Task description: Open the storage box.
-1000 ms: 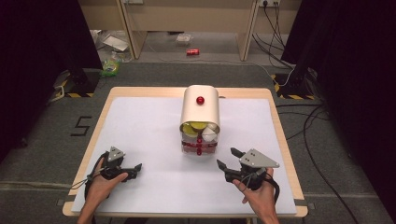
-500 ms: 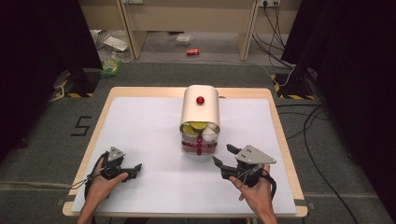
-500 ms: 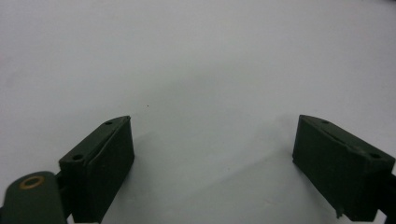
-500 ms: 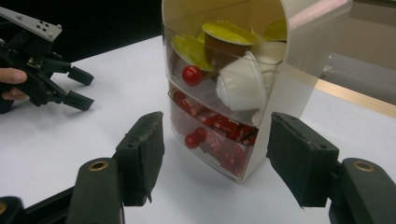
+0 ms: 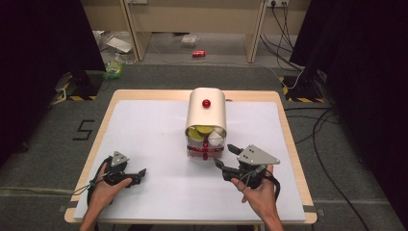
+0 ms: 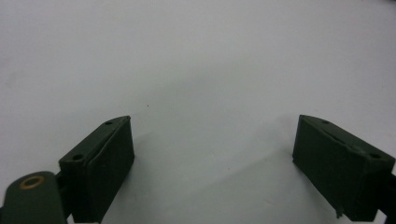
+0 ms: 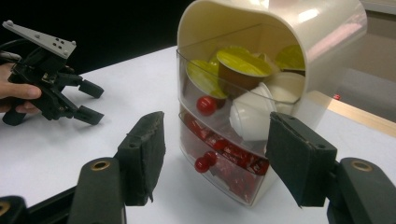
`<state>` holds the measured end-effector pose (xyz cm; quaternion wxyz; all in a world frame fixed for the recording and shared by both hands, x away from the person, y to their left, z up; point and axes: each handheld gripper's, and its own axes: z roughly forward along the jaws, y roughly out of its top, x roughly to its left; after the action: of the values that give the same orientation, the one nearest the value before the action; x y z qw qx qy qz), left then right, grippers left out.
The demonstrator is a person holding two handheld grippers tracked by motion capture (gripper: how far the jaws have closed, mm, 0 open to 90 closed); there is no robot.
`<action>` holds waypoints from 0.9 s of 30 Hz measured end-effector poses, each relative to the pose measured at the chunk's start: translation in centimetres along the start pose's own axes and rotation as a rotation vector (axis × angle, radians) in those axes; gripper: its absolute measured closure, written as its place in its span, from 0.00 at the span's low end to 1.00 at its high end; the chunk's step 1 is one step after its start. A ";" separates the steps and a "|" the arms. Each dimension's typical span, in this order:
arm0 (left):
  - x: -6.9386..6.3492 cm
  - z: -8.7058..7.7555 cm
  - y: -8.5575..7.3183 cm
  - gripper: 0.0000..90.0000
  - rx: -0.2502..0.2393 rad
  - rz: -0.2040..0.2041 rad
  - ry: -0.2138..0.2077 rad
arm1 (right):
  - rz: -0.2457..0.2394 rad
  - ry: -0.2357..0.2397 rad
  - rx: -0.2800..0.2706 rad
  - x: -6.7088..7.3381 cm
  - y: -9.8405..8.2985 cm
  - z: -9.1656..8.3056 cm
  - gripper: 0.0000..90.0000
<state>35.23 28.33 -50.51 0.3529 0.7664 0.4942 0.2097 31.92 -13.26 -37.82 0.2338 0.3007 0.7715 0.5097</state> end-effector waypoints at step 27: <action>0.0 0.0 0.0 0.13 0.000 0.000 0.000 | -0.038 0.023 -0.008 0.6 2.1 2.4 0.44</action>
<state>35.23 28.33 -50.50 0.3528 0.7663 0.4944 0.2095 33.56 -10.69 -36.79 0.2359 0.2790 0.7776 0.5117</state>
